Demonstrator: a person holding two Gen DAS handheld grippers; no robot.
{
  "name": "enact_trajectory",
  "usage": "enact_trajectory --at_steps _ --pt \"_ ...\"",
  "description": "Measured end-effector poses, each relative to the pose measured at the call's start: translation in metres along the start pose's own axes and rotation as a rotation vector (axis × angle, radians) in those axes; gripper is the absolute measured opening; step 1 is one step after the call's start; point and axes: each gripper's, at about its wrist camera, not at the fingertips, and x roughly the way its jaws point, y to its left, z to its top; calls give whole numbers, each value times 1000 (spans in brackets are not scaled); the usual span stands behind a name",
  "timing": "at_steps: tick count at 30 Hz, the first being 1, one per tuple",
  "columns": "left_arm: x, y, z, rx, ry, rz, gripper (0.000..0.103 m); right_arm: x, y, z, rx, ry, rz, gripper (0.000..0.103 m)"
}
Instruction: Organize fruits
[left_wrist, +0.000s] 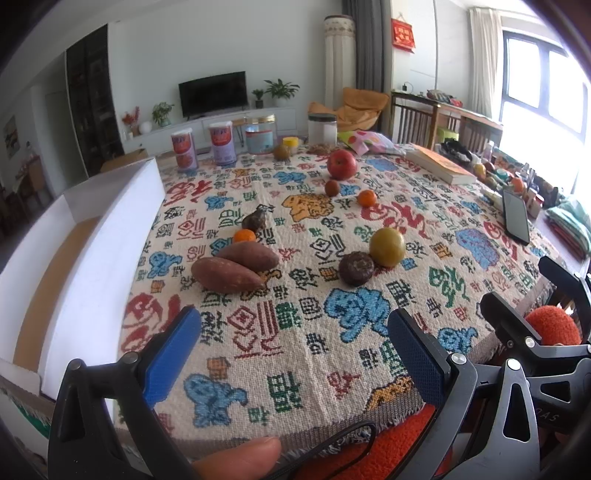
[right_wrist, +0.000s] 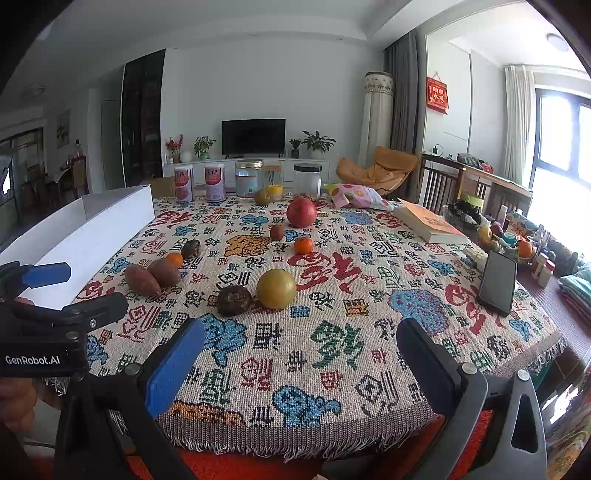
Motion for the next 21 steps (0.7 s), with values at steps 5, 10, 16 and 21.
enact_trajectory --at_steps 5,10,16,21 --pt "0 0 0 -2 -1 1 102 0 0 0 -1 1 0 103" --pt "-1 1 -1 -3 -1 0 102 0 0 0 -1 0 0 103" --pt "0 4 -1 7 5 4 102 0 0 0 -1 -1 -1 103" --pt "5 38 -4 -64 47 14 102 -4 -2 1 -6 -11 -9 103"
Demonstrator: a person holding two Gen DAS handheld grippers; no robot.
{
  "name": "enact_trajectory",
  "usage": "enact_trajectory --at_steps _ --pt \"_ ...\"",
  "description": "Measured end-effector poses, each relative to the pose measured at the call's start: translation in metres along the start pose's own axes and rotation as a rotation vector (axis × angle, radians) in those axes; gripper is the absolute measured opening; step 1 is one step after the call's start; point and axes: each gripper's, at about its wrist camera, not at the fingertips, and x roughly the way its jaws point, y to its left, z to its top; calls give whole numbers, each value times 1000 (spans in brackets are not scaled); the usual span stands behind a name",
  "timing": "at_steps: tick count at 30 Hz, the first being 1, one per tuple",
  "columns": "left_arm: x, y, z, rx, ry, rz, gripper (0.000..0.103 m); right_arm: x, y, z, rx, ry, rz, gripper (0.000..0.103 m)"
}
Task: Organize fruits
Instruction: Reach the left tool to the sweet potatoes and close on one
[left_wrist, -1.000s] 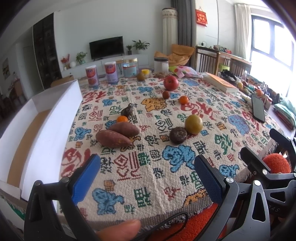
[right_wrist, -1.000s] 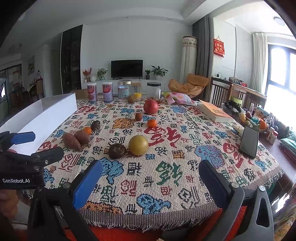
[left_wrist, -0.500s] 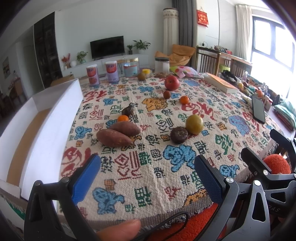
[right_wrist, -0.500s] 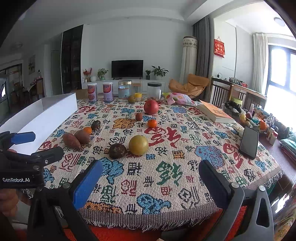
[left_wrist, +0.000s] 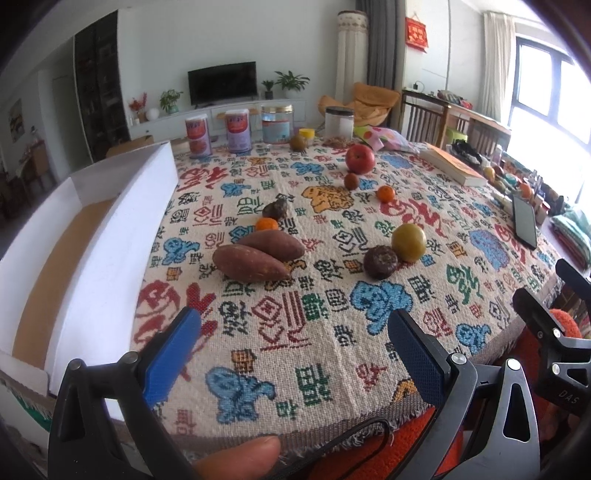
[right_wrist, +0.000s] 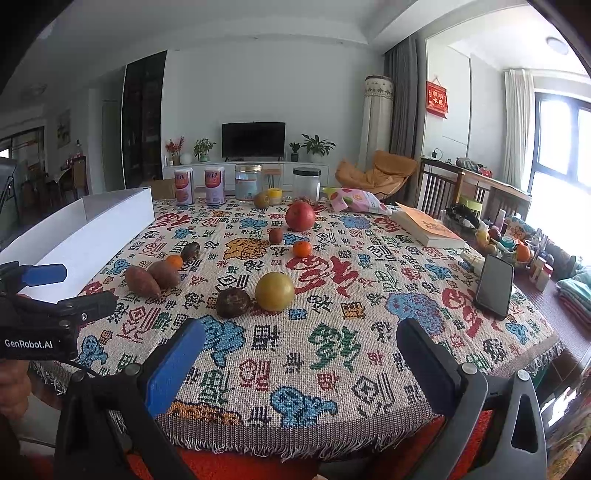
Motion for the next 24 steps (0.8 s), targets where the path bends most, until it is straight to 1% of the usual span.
enact_trajectory --at_steps 2,4,7,9,10,15,17,19,22,24 --pt "5 14 -3 -23 17 24 102 1 -1 0 2 2 0 103" --pt "12 24 -7 -24 42 41 102 3 -1 0 1 11 2 103" --pt "29 30 -10 -21 92 24 102 6 1 -1 -3 27 11 103" --pt "46 28 -8 -14 122 6 102 8 3 -1 -5 34 19 103" --pt "55 26 -7 -15 131 9 102 10 4 -2 -8 39 24 103" --pt "93 23 6 -57 148 44 102 12 8 -4 -15 52 31 103" --pt "102 30 13 -107 164 42 102 11 7 -5 -16 52 27 103" --pt "107 36 23 -153 160 30 102 12 5 -6 -9 58 24 103" --pt "120 43 38 -183 140 71 102 17 1 -7 7 73 27 103" --pt "135 46 39 -191 160 113 102 19 -1 -7 17 79 34 103"
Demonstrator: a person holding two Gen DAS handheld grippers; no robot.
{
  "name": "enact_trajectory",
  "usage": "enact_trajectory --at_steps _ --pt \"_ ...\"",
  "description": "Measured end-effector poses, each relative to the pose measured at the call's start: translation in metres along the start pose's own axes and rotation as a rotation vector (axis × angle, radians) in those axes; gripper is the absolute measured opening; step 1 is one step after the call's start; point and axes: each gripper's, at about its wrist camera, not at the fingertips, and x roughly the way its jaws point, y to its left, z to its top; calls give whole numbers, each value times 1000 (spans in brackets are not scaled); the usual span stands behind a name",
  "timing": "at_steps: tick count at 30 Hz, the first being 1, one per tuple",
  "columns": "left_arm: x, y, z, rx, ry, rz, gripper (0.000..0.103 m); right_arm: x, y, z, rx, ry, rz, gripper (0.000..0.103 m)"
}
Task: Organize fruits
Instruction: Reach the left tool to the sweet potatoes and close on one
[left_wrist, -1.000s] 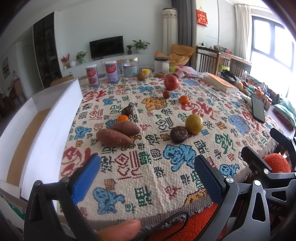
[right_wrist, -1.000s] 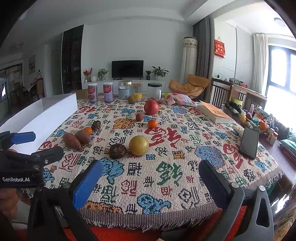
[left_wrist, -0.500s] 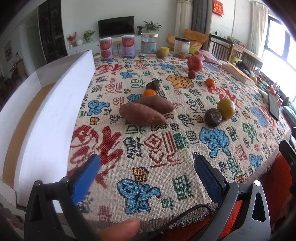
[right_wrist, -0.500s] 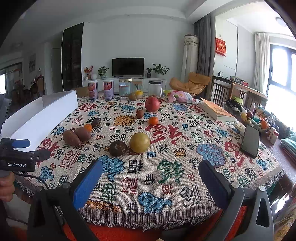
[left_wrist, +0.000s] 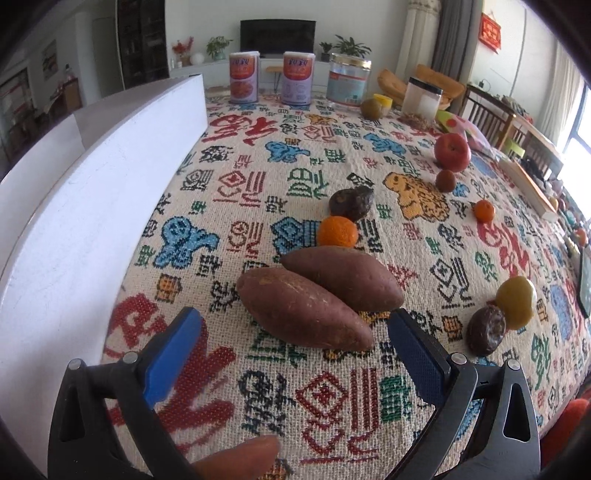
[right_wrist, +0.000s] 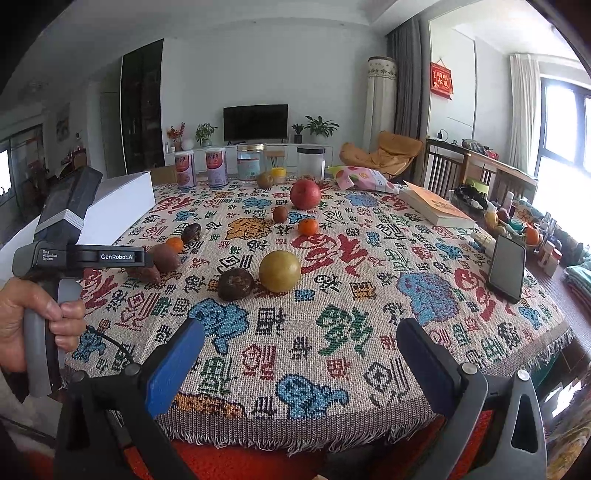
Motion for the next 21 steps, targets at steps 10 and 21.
enact_trajectory --at_steps 10,21 --pt "-20 36 -23 26 44 65 102 -3 -5 0 4 -17 8 103" --pt "9 25 -28 41 108 44 103 7 -6 -2 23 31 21 103"
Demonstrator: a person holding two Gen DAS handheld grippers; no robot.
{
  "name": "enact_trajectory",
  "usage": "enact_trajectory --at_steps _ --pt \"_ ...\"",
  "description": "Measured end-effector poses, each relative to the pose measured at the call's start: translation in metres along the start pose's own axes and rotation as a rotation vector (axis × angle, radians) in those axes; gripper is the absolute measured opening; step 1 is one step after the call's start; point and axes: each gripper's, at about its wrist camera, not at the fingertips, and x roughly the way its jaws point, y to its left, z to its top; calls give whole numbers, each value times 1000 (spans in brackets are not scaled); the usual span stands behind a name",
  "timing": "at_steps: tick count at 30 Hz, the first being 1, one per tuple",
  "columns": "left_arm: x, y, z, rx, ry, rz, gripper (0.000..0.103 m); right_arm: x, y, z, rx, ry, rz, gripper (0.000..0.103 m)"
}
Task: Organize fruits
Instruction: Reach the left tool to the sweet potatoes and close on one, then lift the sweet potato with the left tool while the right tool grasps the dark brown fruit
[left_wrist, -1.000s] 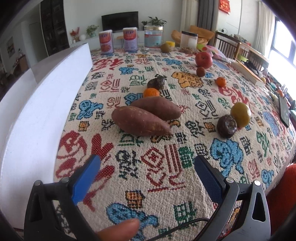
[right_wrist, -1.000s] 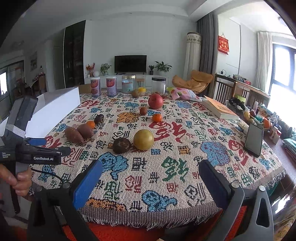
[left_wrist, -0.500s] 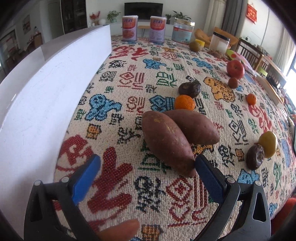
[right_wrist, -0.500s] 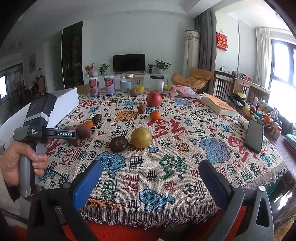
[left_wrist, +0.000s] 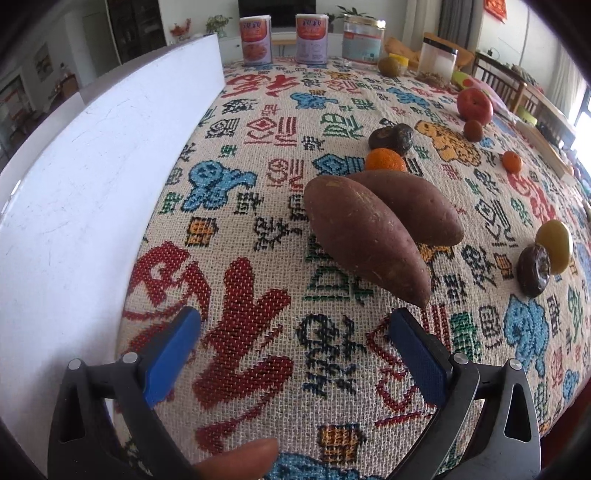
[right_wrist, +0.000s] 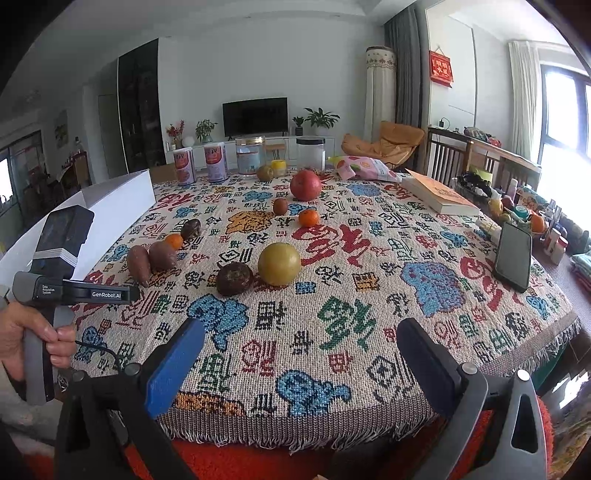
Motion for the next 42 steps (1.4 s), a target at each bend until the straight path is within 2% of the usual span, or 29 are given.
enact_trajectory --at_steps 5,7,8,11,12,14,17,19,21,23,24,26,30,32,33,35,36,40,42 --pt "0 0 1 3 11 -4 103 3 -4 -1 8 16 2 103" --pt "-2 2 1 6 57 -21 101 4 -6 -1 19 21 3 103" --pt "-5 5 2 -13 74 -47 101 3 -7 -1 24 21 3 103" --pt "-17 15 14 -114 32 -272 100 2 -7 -1 27 16 2 103" --pt "-18 14 21 -124 23 -295 101 2 -7 -1 25 17 4 103" --pt "-13 8 35 -115 6 -294 101 4 -5 -1 19 22 9 103" --pt "6 -1 46 -88 26 -212 100 5 -2 -1 6 28 15 103" --pt "13 2 44 -76 50 -145 101 3 0 -1 -1 19 12 103" --pt "8 12 38 -92 43 -140 101 -1 0 -1 -8 9 6 103" --pt "-3 21 32 -101 20 -106 101 -2 -2 -2 -7 4 0 103" --pt "-9 24 31 -100 3 -98 100 -1 -4 -2 -2 6 1 103" --pt "-14 25 33 -83 -16 -130 100 3 -8 -1 16 18 15 103" --pt "4 9 44 12 23 -147 99 12 -14 -1 64 51 70 103" --pt "12 6 44 20 32 -154 94 13 -16 -1 87 55 96 103" --pt "14 4 44 26 39 -168 68 12 -17 -1 99 55 109 103" --pt "11 -2 44 59 16 -184 49 11 -20 -2 120 53 127 103" --pt "10 -4 44 67 20 -193 43 11 -22 -3 130 55 134 103" --pt "-1 2 29 42 32 -237 42 22 -31 -6 193 102 193 103" --pt "-9 7 17 31 36 -267 42 35 -31 -5 236 156 257 96"
